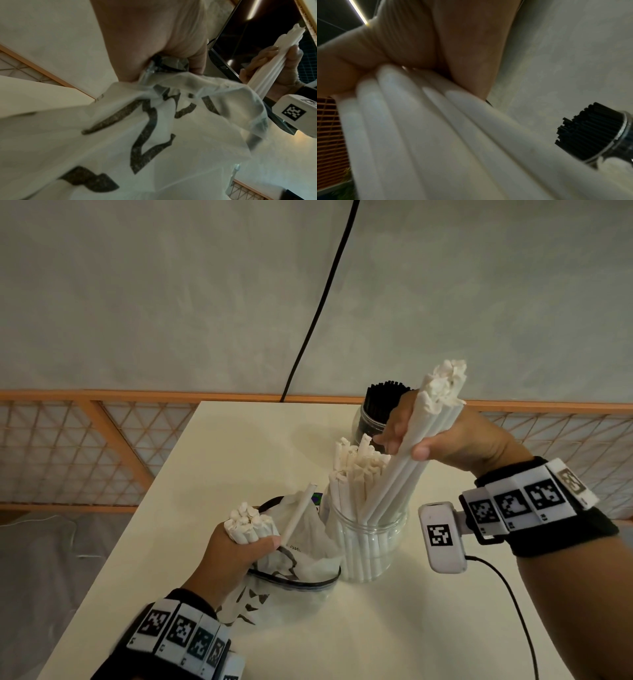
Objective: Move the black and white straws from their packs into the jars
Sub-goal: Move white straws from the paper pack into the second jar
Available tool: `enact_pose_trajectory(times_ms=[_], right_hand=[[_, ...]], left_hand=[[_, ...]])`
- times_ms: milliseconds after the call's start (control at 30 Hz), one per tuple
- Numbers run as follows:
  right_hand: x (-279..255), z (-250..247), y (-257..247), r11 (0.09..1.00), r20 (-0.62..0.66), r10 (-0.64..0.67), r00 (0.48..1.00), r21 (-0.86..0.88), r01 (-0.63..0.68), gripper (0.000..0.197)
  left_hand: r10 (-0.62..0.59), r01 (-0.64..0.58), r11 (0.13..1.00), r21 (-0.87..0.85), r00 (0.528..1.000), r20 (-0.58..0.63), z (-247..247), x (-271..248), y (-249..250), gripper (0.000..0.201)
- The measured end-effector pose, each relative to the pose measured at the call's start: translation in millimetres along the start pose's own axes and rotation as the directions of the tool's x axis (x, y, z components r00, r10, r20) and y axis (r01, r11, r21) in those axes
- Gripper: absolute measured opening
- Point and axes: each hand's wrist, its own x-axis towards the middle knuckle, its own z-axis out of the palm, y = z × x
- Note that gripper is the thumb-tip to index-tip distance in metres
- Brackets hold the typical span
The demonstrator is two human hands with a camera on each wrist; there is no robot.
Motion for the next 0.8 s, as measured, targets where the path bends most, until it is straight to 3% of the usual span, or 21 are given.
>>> enact_pose_trajectory(times_ms=[267,367,467,533,633,733,800], right_hand=[[12,17,-4,0.995,0.105,0.052,0.993,-0.086,-0.043,0.026],[6,15,7,0.997,0.019,0.062,0.998,-0.053,-0.061,0.023],[-5,12,24,0.994,-0.205,0.107,0.973,0.058,-0.097,0.021],[-13,14,37,0.986,-0.401,0.144,0.905,0.136,-0.097,0.029],[-19,29,54,0.977,-0.619,0.213,0.756,0.132,-0.167,0.052],[-15,47,65,0.932,-0.764,0.21,0.61,-0.031,-0.36,0.062],[-11,55,68,0.863,-0.819,0.118,0.562,-0.195,-0.466,0.072]], left_hand=[[-0.009,0.009,1.0,0.003,1.0,0.001,3,2,-1,0.019],[0.002,-0.002,1.0,0.021,1.0,0.013,1,1,-1,0.028],[0.004,-0.004,1.0,0.011,1.0,0.004,1,1,-1,0.024],[-0.005,0.006,1.0,-0.01,1.0,0.003,2,1,-1,0.022],[-0.019,0.019,1.0,-0.006,1.0,0.004,1,3,-3,0.021],[-0.024,0.024,1.0,0.009,1.0,-0.007,3,4,-3,0.02],[-0.024,0.024,1.0,0.011,1.0,-0.009,4,3,-2,0.016]])
